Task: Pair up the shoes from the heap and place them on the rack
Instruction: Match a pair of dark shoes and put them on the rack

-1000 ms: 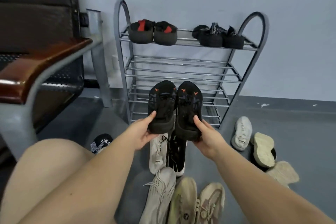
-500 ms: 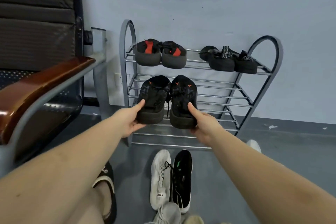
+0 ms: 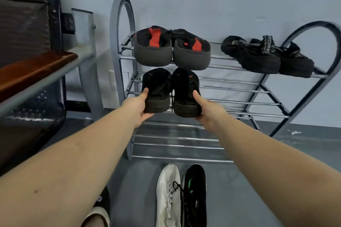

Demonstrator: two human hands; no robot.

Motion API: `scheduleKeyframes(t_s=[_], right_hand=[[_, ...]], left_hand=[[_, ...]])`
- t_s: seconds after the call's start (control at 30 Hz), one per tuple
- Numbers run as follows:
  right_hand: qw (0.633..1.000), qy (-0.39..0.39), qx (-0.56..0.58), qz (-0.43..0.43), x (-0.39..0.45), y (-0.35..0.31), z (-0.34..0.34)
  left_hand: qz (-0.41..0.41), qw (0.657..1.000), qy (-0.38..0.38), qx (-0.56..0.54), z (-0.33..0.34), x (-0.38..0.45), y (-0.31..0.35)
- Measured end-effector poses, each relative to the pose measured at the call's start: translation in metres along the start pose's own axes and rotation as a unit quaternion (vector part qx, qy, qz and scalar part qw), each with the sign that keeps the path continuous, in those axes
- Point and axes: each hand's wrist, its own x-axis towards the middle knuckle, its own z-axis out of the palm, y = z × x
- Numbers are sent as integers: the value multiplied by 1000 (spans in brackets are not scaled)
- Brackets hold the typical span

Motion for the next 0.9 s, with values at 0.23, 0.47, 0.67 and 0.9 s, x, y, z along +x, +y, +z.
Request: scheduleKeyframes(t_s=[0.23,0.47,0.67,0.9], right_hand=[[999,33,-12,-9,31,7,14],[993,59,-98,3,34,13,15],[952,58,-299,-16,18,9,19],[872,-21,-479,-99,-24,7,4]], left_hand=[[-5,999,40,19,4,34,-3],[-16,995,69,74,4,38,-4],[16,986,85,144,2,35,-9],[158,840,180,487,7,-2,-33]])
